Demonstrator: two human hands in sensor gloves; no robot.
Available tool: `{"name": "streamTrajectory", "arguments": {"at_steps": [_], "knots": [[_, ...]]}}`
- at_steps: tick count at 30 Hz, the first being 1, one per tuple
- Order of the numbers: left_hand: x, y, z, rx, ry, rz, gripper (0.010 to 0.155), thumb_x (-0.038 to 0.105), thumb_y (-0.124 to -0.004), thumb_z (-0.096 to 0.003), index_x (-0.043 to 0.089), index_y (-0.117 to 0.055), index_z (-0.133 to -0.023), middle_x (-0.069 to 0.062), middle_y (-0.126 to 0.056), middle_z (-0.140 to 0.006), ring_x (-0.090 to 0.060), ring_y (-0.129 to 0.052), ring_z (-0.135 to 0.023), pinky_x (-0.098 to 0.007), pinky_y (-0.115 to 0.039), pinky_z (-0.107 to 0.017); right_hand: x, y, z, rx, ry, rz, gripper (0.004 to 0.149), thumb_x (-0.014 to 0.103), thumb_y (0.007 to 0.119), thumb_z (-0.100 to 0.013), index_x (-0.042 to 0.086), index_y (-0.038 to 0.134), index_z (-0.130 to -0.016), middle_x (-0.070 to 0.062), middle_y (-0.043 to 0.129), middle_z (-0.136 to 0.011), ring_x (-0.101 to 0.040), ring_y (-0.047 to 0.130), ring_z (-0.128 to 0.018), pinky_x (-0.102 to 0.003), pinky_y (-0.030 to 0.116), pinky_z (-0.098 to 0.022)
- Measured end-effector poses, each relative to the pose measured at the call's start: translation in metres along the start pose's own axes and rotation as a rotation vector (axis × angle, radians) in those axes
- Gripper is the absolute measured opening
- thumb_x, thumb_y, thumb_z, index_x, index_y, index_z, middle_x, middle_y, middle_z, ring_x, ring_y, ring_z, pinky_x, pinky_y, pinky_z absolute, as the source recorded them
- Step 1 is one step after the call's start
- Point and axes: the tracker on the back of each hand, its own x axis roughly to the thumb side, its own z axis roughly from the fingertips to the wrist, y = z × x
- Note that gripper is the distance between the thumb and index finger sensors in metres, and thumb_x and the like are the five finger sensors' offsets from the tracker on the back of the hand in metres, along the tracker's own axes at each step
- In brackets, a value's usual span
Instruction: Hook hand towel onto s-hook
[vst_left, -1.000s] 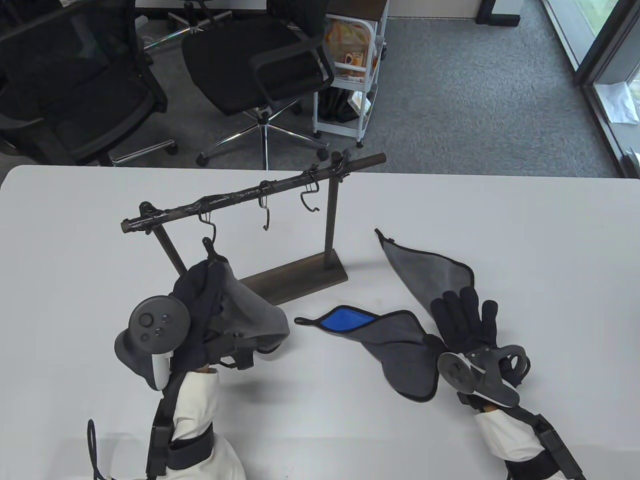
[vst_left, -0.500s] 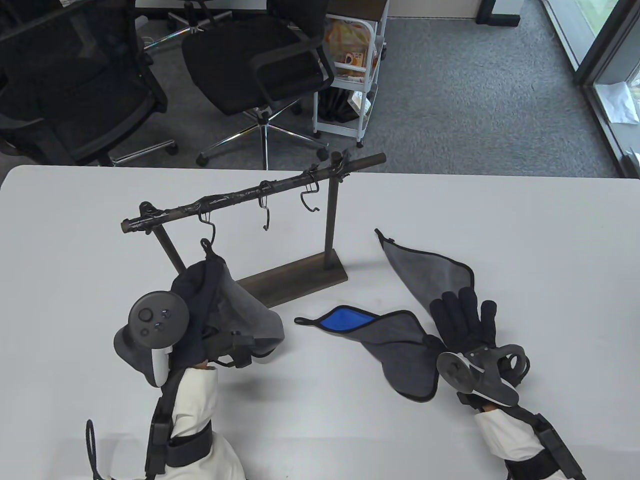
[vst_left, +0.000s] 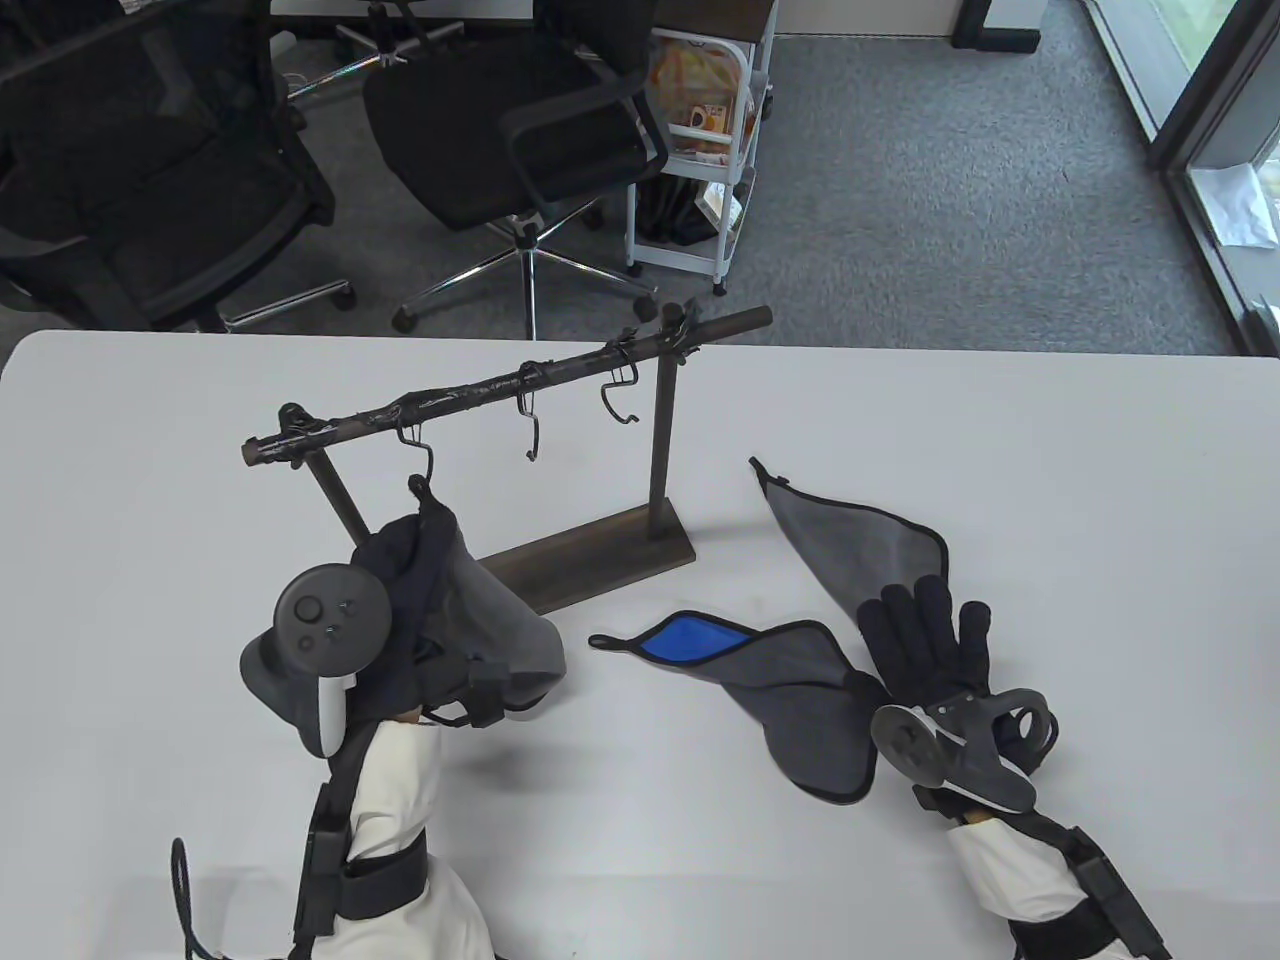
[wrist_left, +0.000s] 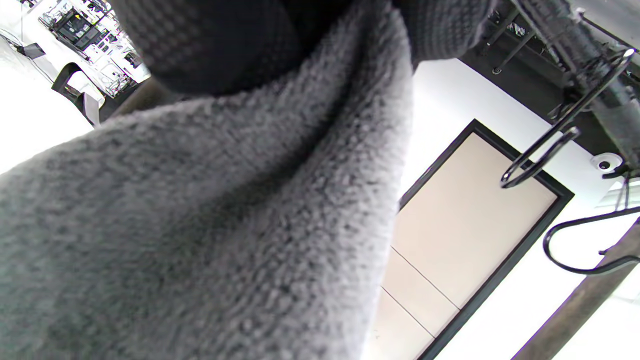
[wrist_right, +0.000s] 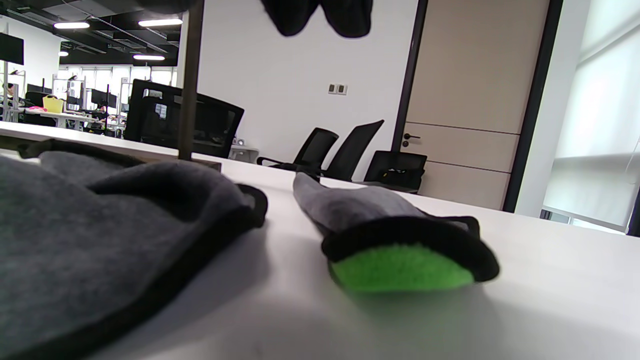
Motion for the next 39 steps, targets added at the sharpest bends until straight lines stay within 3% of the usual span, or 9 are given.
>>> {"name": "streamTrajectory", "arguments": {"at_steps": [12, 22, 29, 39], "knots": [[-0.017, -0.012, 0.0, -0.019, 0.014, -0.008, 0.044, 0.049, -0.071, -0.0526, 0.021, -0.094, -0.079, -0.007, -0.102, -0.073, -0.018, -0.104, -0.054, -0.022, -0.093, -0.03, 0.001, 0.001, 0.0, 0.012, -0.003, 0.007, 0.067, 0.047, 0.051, -0.058, 0.012, 0.037, -0.114, -0.022, 0.034, -0.119, -0.045, 0.016, -0.106, -0.067, 0.013, -0.07], [-0.031, -0.027, 0.001, -0.062, -0.032, 0.016, 0.056, 0.049, -0.07, -0.0528, 0.017, -0.082, -0.098, -0.014, -0.092, -0.091, -0.024, -0.098, -0.071, -0.029, -0.091, -0.042, 0.001, 0.001, 0.0, 0.021, -0.005, 0.008, 0.068, 0.047, 0.051, -0.058, 0.012, 0.037, -0.114, -0.022, 0.034, -0.119, -0.045, 0.016, -0.106, -0.067, 0.014, -0.07], [-0.023, -0.01, 0.011, 0.022, -0.093, 0.007, 0.061, 0.047, -0.07, -0.0534, 0.013, -0.077, -0.103, -0.018, -0.086, -0.098, -0.03, -0.095, -0.076, -0.031, -0.09, -0.045, 0.001, 0.002, 0.0, 0.03, 0.0, 0.007, 0.067, 0.047, 0.051, -0.058, 0.012, 0.037, -0.114, -0.022, 0.034, -0.119, -0.045, 0.016, -0.106, -0.067, 0.014, -0.07], [-0.012, 0.005, 0.041, 0.1, -0.222, 0.001, 0.058, 0.047, -0.069, -0.0544, 0.013, -0.079, -0.1, -0.017, -0.088, -0.095, -0.029, -0.096, -0.074, -0.031, -0.09, -0.045, 0.0, 0.003, 0.0, 0.027, 0.0, 0.006, 0.067, 0.047, 0.051, -0.058, 0.012, 0.037, -0.114, -0.022, 0.034, -0.119, -0.045, 0.016, -0.106, -0.067, 0.014, -0.07]]}}
